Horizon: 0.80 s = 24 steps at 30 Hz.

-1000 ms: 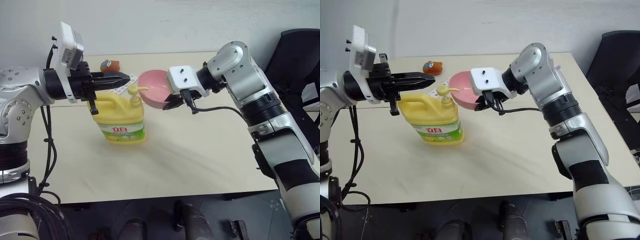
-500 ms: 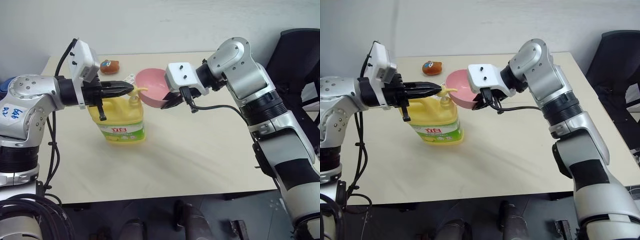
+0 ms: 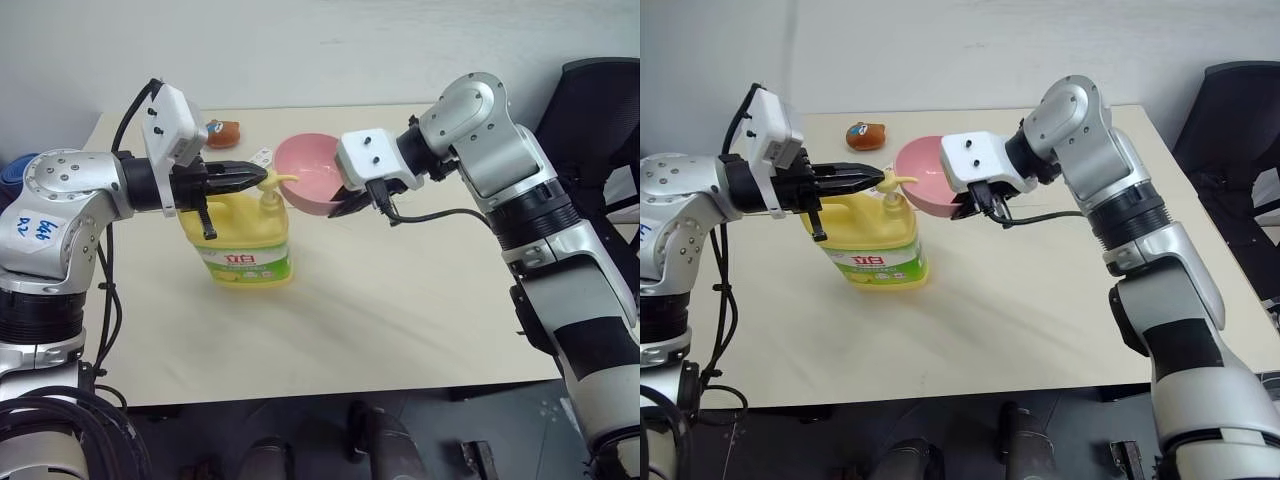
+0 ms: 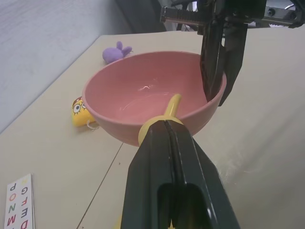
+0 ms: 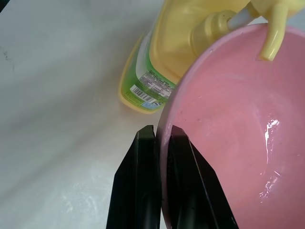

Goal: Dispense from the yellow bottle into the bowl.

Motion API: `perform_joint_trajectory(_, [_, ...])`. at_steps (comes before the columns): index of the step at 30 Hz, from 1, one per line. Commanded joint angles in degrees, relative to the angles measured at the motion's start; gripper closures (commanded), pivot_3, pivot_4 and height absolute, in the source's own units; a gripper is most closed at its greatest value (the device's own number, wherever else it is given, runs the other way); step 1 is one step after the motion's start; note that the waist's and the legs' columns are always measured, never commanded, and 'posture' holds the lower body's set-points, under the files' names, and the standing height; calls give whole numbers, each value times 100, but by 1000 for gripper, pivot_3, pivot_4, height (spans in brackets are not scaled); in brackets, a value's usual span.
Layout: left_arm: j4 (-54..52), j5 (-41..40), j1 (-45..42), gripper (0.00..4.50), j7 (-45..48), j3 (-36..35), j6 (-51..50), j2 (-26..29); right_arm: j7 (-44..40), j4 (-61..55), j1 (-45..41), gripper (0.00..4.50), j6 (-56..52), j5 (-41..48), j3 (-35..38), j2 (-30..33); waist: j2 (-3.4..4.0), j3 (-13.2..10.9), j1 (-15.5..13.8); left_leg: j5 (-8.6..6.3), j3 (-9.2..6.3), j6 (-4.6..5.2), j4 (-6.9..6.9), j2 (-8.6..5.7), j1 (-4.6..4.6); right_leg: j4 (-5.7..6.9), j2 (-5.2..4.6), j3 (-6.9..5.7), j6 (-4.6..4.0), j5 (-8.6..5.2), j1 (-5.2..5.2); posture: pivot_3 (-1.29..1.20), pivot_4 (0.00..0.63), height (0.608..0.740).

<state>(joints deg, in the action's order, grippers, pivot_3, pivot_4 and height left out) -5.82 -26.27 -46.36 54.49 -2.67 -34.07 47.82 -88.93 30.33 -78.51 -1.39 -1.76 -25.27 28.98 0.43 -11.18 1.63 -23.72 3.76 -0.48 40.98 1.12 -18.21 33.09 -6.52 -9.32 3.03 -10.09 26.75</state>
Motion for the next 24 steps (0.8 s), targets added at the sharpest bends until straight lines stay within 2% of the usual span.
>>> perform_joint_trajectory(1, [-21, 152, 4, 4487, 51, 120, 59, 4, -357, -76, -253, 4500, 128, 46, -2, 112, 0, 0, 0, 0, 0, 0, 1, 0, 0, 1, 0, 0, 0, 0, 0, 0, 150, 740])
perform_joint_trajectory(15, [405, 562, -67, 4487, 49, 587, 127, -123, -357, -119, -243, 4500, 176, 95, -110, 212, 0, 0, -11, 0, 3, 1, 10, -3, 7, 19, -5, 2, 0, 0, -1, 0, 150, 740])
perform_joint_trajectory(24, [193, 693, 129, 4487, 408, 1002, -305, 185, -357, -251, -221, 4500, 213, 204, -281, 341, 10, 2, -4, 0, 12, 1, 7, -5, 11, 30, -5, 11, -3, -2, -7, 0, 150, 740])
